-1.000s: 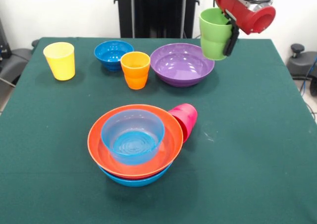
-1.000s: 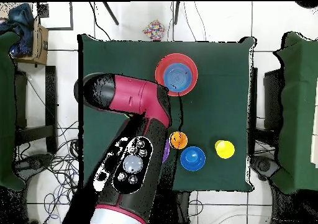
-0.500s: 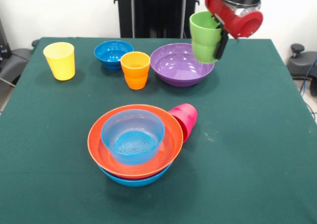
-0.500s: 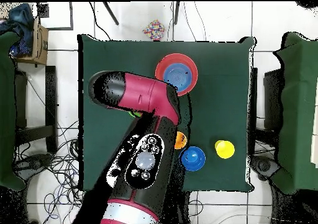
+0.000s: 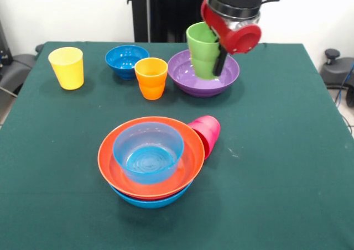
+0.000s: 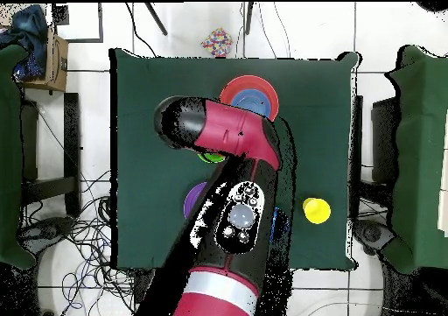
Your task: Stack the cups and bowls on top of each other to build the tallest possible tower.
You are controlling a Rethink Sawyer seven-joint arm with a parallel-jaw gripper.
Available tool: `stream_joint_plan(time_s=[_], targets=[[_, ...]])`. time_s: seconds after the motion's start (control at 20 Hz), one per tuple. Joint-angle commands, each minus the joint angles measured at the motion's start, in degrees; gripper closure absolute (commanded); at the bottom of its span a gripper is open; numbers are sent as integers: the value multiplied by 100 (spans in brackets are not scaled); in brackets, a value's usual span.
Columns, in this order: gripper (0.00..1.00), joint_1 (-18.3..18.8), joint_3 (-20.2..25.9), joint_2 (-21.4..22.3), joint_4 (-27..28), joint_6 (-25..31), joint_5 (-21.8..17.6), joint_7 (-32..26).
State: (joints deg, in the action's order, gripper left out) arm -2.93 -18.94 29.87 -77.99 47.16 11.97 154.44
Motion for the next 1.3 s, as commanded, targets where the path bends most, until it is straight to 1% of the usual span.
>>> stream_joint_plan(time_s=[0.05, 0.5, 0.9, 1.0, 1.2, 1.3], targets=[[100, 263, 948, -169, -61, -238, -563, -1248], [100, 455, 1137, -174, 145, -141, -754, -1013], [100, 521, 1182, -191, 275, -132, -859, -878], [100, 540, 1171, -207, 370, -29, -909, -880], [100, 678, 1282, -227, 599, 419, -930, -1093], [100, 747, 1333, -234, 656, 429, -919, -1130]])
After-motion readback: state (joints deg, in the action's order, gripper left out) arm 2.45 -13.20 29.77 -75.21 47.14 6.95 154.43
